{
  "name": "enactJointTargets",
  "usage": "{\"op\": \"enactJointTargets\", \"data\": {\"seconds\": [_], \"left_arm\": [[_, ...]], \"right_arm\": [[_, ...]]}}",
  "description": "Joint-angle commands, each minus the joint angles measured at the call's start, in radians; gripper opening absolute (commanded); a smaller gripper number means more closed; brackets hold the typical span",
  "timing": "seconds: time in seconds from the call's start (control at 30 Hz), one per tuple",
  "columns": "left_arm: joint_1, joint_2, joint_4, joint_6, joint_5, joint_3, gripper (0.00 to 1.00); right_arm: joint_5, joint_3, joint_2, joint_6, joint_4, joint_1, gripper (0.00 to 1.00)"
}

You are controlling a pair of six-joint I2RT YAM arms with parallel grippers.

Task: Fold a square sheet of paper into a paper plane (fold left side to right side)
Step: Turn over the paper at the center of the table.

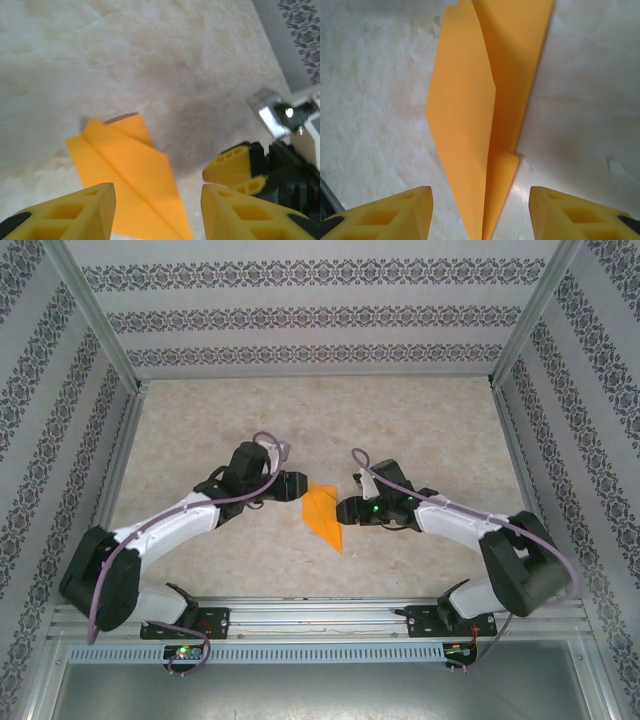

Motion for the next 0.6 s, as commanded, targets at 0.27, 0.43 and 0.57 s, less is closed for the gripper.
{"op": "enactJointTargets", "data": {"seconds": [0.27, 0.43, 0.57], "left_arm": [[0.059, -0.214, 0.048, -0.016, -0.132, -0.179, 0.62], [0.088, -0.228, 0.044, -0.024, -0.101, -0.179, 0.65], [0.115, -0.257, 0.074, -0.047, -0.047, -0.179, 0.70]], "right_arm": [[-0.141, 0.105, 0.215, -0.021, 0.176, -0.009, 0.36], [-0.153, 0.098, 0.206, -0.015, 0.174, -0.015, 0.12], [-0.152, 0.086, 0.129, -0.028, 0.161, -0.037, 0.00]]}}
